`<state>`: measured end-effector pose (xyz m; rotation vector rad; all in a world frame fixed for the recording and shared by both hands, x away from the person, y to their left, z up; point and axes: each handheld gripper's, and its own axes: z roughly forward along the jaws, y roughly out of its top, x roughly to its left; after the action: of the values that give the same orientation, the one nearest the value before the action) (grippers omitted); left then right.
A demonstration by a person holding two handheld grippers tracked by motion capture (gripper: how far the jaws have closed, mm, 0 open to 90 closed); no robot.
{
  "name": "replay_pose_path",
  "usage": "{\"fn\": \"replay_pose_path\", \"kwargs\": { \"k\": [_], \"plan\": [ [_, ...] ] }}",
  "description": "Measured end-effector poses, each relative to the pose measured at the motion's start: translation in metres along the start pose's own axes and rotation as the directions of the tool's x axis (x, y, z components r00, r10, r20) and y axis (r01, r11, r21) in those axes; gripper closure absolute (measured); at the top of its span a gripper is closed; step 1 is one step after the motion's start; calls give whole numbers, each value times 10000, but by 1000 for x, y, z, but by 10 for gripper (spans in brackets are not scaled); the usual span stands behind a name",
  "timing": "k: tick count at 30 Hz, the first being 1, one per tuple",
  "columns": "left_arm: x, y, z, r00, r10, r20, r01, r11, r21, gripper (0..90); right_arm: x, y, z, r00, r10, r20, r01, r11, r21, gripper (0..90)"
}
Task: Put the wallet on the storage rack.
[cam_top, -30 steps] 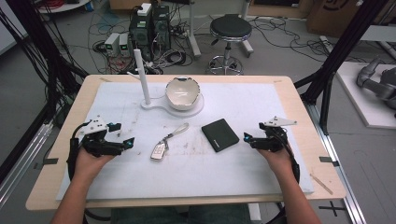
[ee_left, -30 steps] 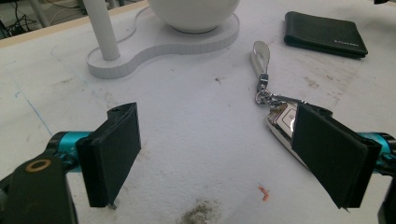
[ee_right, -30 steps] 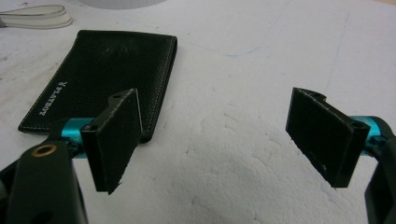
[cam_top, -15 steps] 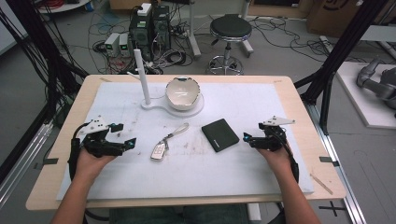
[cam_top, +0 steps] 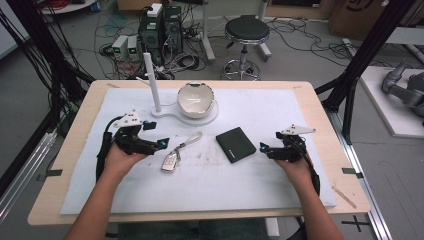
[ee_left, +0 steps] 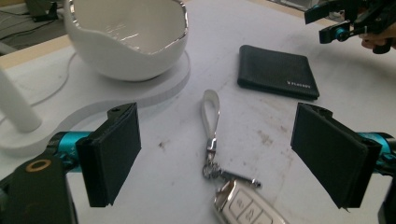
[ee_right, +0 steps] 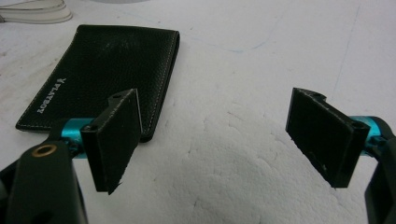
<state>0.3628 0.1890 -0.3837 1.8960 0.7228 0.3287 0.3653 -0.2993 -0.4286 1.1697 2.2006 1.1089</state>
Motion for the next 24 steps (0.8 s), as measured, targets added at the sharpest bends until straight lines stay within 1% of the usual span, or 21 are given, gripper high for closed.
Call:
{"fn": "replay_pose_path", "kwargs": {
  "k": [2, 5, 7, 9, 10, 12, 15, 17, 20, 24],
  "plan": [
    [-1, 6, 11, 9999, 70, 84, -71, 9999, 133, 159, 0, 0, -1, 10000, 45, -8, -45, 10000, 0, 186],
    [-4, 16, 29, 9992, 271, 288, -282, 9989, 383, 160, 0, 0, -2, 10000, 92, 27, -92, 10000, -11, 186],
    [-7, 22, 42, 9988, 328, 368, -344, 9985, 424, 160, 0, 0, -2, 10000, 88, -33, -88, 10000, 4, 186],
    [-11, 28, 56, 9981, 451, 420, -478, 9968, 643, 159, 1, 0, -2, 10000, 74, -15, -74, 10000, 36, 186],
    [-12, 30, 61, 9977, 523, 439, -551, 9962, 667, 159, 1, 0, -2, 10000, 54, -44, -54, 10000, 23, 186],
    [-17, 36, 72, 9963, 786, 345, -813, 9929, 869, 159, 1, 0, -2, 10000, 52, -56, -52, 10000, 37, 186],
    [-23, 43, 87, 9944, 921, 521, -973, 9896, 1061, 160, 2, 0, 0, 9998, 32, -195, -32, 10000, 14, 186],
    [-26, 48, 96, 9926, 1058, 593, -1121, 9871, 1141, 162, 2, 0, 0, 9998, 26, -175, -26, 10000, 8, 186],
    [-29, 52, 109, 9910, 1057, 816, -1153, 9856, 1237, 162, 2, 0, 0, 9998, 84, -181, -83, 10000, 39, 186],
    [-32, 57, 125, 9878, 1086, 1114, -1237, 9826, 1389, 162, 0, 0, -1, 9997, 152, -187, -153, 9999, -60, 186]
  ]
}}
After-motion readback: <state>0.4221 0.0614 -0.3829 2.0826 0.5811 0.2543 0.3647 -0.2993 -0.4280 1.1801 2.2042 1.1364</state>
